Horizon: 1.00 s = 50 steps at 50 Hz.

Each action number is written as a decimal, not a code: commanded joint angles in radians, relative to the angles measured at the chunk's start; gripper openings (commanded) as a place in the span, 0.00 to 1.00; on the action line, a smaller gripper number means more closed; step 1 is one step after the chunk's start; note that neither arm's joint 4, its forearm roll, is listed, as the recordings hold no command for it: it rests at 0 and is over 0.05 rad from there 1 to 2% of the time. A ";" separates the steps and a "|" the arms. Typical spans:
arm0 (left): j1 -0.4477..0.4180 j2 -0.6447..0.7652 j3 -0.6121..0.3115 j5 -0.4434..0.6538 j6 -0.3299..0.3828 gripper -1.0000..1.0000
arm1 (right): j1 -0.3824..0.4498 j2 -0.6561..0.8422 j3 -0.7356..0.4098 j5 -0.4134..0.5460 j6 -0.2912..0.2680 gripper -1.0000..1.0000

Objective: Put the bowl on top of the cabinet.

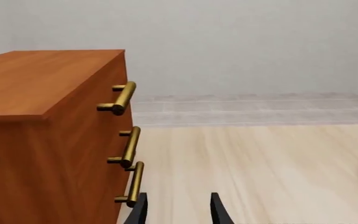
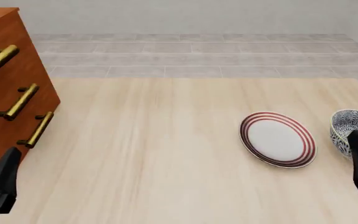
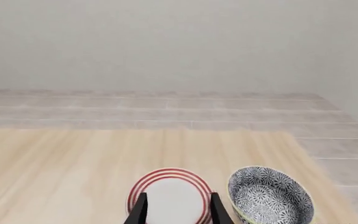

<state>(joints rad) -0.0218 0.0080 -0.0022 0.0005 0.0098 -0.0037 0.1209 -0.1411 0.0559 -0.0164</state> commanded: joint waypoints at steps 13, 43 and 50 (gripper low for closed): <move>-0.013 -0.001 0.001 0.006 0.010 1.00 | -0.111 0.077 -0.302 0.289 -0.077 1.00; -0.017 0.049 0.002 -0.025 0.008 1.00 | -0.263 0.244 -0.524 0.505 -0.087 1.00; -0.023 0.057 0.002 -0.030 0.012 1.00 | -0.284 0.295 -0.545 0.512 -0.068 1.00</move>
<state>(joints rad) -0.0434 0.0457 -0.0006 -0.0163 0.0221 -0.2550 0.3486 -0.6489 0.5434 -0.0919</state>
